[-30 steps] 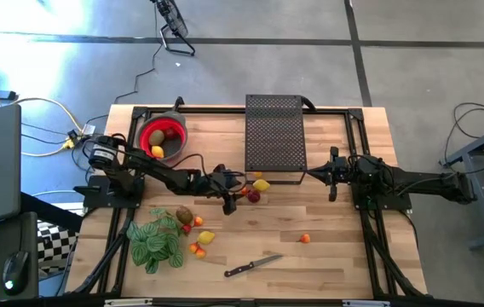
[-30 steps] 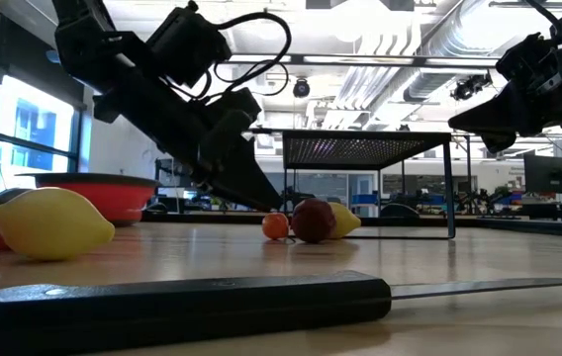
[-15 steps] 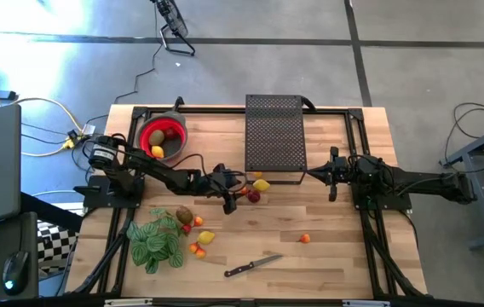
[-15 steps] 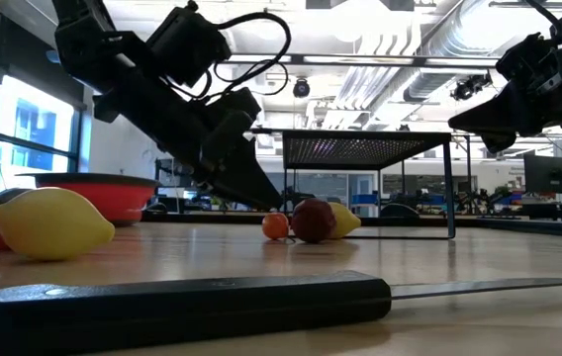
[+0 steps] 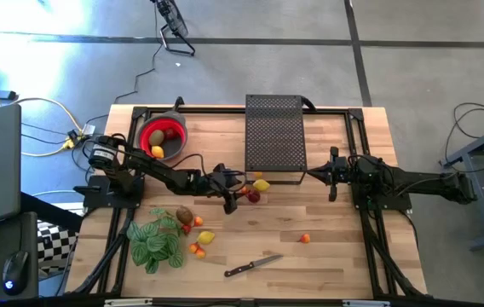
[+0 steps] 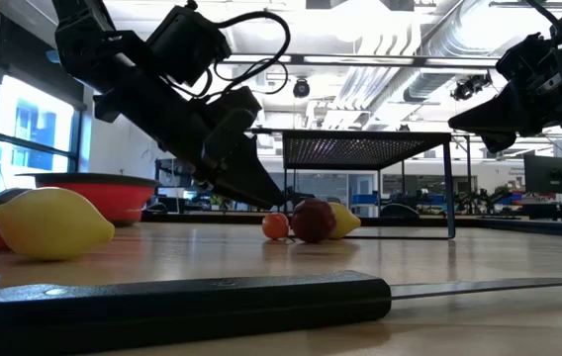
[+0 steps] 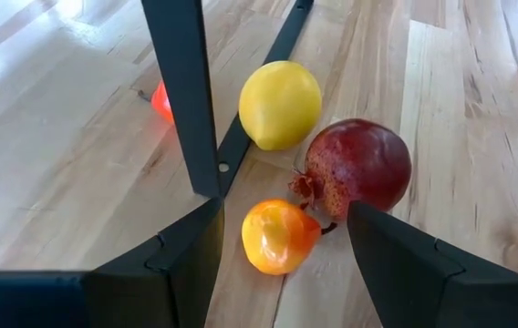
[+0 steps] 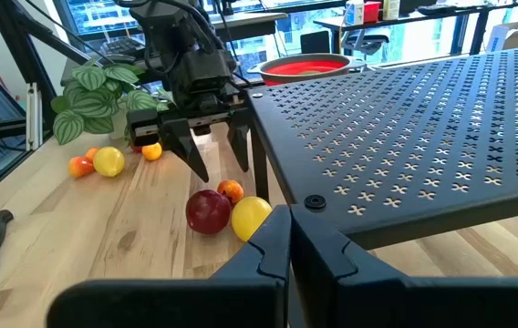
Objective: Pick & Place Fruit
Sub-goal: Put the orange pear into the strainer bowl
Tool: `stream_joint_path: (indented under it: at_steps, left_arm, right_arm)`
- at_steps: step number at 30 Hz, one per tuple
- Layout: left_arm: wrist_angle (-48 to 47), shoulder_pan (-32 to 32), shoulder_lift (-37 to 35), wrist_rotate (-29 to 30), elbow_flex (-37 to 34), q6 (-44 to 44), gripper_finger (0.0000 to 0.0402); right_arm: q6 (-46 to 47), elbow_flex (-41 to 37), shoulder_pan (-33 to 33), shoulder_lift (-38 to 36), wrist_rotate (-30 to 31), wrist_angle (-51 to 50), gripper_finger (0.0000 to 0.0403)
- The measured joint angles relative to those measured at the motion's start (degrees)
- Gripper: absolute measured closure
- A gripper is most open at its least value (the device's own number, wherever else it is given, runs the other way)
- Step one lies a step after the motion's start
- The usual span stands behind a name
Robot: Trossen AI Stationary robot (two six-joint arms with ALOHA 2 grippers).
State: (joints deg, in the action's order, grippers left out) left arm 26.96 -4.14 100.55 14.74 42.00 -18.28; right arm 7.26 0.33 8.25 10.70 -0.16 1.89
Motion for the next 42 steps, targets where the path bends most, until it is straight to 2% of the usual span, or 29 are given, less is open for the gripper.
stream_joint_path:
  at_steps: [8,22,42]
  left_arm:
    - [-0.23,-0.13,0.64,-0.02,-0.02,-1.52,0.0171]
    - [-0.68,-0.39,8.09,0.41,5.33,1.50,0.0171]
    - [-3.19,-0.39,8.13,0.44,5.31,0.21,0.0172]
  right_arm:
    - [-0.02,0.01,0.00,0.00,0.00,0.00,0.0401]
    - [-0.02,0.01,0.00,0.00,0.11,-0.15,0.0401]
    - [-0.02,-0.01,0.00,0.00,0.02,-0.33,0.0401]
